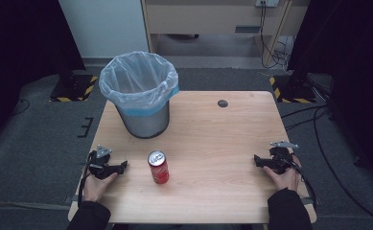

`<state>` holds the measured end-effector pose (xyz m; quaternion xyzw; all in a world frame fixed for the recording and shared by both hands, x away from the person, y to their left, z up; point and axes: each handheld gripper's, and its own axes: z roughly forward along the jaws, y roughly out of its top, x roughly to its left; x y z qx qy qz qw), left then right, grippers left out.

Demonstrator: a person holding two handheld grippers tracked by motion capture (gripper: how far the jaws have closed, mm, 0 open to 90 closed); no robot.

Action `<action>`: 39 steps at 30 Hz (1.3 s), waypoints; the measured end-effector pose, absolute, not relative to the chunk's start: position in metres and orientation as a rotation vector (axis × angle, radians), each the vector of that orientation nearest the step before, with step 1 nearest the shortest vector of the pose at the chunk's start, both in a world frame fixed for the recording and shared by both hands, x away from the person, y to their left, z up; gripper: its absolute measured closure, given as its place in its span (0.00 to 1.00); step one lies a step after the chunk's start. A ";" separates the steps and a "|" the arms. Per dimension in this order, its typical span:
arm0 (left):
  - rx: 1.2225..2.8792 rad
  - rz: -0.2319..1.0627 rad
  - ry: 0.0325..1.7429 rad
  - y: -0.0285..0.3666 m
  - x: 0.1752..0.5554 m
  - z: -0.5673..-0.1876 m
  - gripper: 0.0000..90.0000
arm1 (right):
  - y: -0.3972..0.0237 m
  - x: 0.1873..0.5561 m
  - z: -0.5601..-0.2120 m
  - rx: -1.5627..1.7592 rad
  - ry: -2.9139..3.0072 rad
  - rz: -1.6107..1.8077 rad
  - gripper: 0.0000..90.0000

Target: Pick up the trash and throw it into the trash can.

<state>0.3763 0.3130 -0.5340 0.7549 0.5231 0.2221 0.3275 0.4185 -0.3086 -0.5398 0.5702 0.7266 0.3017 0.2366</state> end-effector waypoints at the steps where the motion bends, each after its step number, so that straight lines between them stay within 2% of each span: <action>1: 1.977 0.582 1.370 0.313 0.376 -0.534 0.22 | -0.309 0.417 -0.540 1.565 1.992 0.831 0.01; 4: 1.912 0.608 1.373 0.317 0.368 -0.526 0.26 | -0.311 0.414 -0.540 1.561 1.994 0.833 0.01; 14: 1.779 0.673 1.351 0.329 0.351 -0.506 0.25 | -0.313 0.409 -0.540 1.578 1.983 0.829 0.01; 26: 1.752 0.698 1.213 0.316 0.339 -0.482 0.24 | -0.313 0.408 -0.540 1.574 1.982 0.827 0.01; 39: 1.715 0.622 1.051 0.301 0.323 -0.462 0.22 | -0.313 0.408 -0.540 1.572 1.985 0.826 0.01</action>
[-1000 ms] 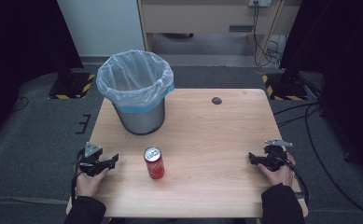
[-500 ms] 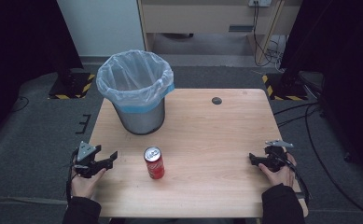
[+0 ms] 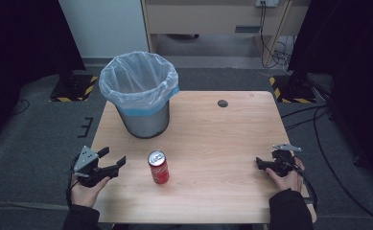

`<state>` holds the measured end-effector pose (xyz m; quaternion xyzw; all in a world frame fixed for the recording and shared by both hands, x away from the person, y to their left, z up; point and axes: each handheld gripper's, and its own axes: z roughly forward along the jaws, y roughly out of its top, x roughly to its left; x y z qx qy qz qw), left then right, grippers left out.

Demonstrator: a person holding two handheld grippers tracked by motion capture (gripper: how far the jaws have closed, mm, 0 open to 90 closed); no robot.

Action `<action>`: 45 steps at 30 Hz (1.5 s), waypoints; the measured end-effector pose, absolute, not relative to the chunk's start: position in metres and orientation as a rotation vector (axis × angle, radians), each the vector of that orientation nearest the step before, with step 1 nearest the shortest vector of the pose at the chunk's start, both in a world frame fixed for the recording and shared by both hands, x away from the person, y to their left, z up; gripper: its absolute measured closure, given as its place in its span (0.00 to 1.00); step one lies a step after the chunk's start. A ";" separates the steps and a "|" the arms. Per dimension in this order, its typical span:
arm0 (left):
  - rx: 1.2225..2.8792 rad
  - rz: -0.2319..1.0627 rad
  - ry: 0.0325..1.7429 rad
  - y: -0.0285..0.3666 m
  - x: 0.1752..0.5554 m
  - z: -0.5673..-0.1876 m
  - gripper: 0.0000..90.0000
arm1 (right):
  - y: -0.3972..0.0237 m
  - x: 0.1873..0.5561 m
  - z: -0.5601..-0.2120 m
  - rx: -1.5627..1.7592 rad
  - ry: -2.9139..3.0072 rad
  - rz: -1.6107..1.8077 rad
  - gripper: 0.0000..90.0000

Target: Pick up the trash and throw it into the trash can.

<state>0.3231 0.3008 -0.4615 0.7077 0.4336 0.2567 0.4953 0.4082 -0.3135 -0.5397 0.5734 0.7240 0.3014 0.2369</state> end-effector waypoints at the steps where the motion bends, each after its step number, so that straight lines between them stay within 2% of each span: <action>1: 1.709 0.612 1.044 0.299 0.322 -0.461 0.22 | -0.313 0.408 -0.540 1.572 1.985 0.826 0.01; 15: 1.757 0.558 0.924 0.269 0.306 -0.453 0.18 | -0.314 0.407 -0.540 1.573 1.987 0.825 0.01; 27: 1.823 0.510 0.839 0.238 0.302 -0.461 0.15 | -0.314 0.407 -0.540 1.573 1.987 0.826 0.01; 45: 1.810 0.507 0.824 0.208 0.312 -0.477 0.13 | -0.314 0.407 -0.540 1.572 1.987 0.826 0.01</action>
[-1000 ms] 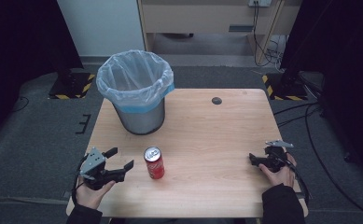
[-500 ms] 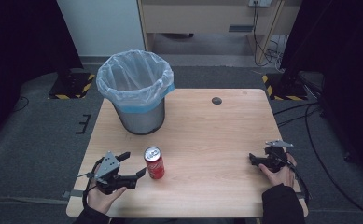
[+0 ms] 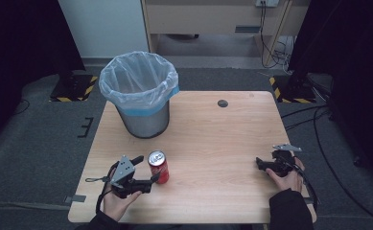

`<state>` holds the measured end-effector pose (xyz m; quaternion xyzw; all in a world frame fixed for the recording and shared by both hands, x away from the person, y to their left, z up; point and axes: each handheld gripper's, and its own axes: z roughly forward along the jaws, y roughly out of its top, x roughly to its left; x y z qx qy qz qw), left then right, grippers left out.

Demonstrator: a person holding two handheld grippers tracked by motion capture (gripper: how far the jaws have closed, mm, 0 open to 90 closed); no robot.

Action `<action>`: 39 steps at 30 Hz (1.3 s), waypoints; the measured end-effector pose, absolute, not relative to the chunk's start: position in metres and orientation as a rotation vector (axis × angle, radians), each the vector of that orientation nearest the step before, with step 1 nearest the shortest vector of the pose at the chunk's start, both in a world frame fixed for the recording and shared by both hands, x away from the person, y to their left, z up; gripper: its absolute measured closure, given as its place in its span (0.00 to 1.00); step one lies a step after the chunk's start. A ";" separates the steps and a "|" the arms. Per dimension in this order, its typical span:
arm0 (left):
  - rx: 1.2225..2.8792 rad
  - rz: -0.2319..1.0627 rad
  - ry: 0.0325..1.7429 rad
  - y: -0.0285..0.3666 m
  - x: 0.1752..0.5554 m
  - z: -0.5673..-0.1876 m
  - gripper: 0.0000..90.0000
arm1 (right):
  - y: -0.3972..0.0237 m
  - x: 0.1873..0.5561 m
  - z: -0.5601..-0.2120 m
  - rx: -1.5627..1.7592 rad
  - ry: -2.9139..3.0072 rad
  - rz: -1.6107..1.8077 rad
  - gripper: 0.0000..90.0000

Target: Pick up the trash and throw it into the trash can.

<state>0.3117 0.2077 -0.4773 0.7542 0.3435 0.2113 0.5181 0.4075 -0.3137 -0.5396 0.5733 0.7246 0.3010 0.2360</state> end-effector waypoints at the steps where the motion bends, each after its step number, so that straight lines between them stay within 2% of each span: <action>1: 1.810 0.507 0.824 0.208 0.312 -0.477 0.13 | -0.314 0.407 -0.540 1.572 1.987 0.826 0.01; 13: 1.795 0.510 0.819 0.193 0.321 -0.479 0.13 | -0.314 0.408 -0.540 1.572 1.988 0.825 0.00; 22: 1.810 0.516 0.806 0.188 0.326 -0.484 0.17 | -0.313 0.408 -0.540 1.575 1.987 0.827 0.01; 30: 1.814 0.521 0.801 0.186 0.329 -0.487 0.25 | -0.313 0.408 -0.540 1.575 1.987 0.827 0.00; 35: 1.812 0.526 0.785 0.186 0.329 -0.486 0.36 | -0.314 0.408 -0.540 1.573 1.989 0.826 0.00; 39: 1.813 0.522 0.780 0.186 0.328 -0.485 0.37 | -0.313 0.408 -0.540 1.575 1.987 0.828 0.01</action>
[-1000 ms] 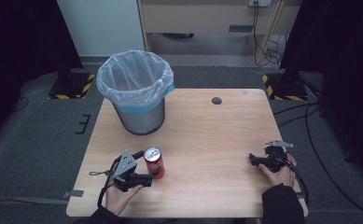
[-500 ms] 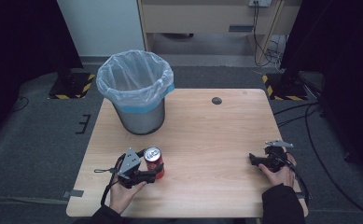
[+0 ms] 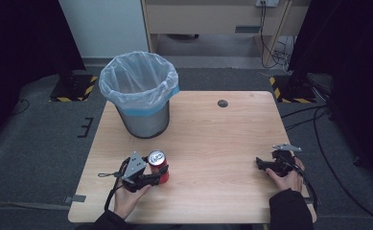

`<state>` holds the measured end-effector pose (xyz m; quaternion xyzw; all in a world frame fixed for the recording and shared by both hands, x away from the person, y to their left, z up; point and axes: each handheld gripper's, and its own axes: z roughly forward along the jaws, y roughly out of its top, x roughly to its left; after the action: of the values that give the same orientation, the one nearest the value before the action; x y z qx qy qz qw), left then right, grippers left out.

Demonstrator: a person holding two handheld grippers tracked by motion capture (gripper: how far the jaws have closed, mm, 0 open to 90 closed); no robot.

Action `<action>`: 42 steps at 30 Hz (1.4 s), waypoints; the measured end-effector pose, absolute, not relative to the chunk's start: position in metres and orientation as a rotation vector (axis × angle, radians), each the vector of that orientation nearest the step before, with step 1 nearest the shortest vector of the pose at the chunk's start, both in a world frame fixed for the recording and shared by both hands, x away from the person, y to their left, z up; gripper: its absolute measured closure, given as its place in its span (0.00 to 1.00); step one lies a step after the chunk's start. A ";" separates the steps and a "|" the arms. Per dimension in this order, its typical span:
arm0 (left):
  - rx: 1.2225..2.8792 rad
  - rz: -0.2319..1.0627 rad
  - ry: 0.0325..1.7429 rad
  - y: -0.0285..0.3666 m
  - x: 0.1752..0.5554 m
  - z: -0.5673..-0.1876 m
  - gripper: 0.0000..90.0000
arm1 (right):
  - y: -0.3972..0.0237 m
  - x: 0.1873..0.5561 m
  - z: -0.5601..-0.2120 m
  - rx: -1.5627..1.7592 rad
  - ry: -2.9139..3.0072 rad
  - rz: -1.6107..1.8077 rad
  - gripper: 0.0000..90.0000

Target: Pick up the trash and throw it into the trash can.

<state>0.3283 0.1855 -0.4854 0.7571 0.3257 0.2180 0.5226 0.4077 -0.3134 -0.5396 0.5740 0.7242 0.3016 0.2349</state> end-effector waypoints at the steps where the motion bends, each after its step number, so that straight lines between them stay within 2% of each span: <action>1: 1.814 0.517 0.778 0.185 0.328 -0.485 0.37 | -0.313 0.408 -0.540 1.575 1.987 0.827 0.01; 20: 1.724 0.573 0.797 0.199 0.331 -0.460 0.37 | -0.313 0.408 -0.540 1.573 1.987 0.828 0.01; 42: 1.566 0.675 0.781 0.222 0.342 -0.386 0.37 | -0.313 0.408 -0.540 1.573 1.986 0.828 0.00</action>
<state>0.3422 0.2222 -0.3864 0.6732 0.3356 0.2903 0.5916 0.4079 -0.3134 -0.5397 0.5736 0.7241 0.3019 0.2356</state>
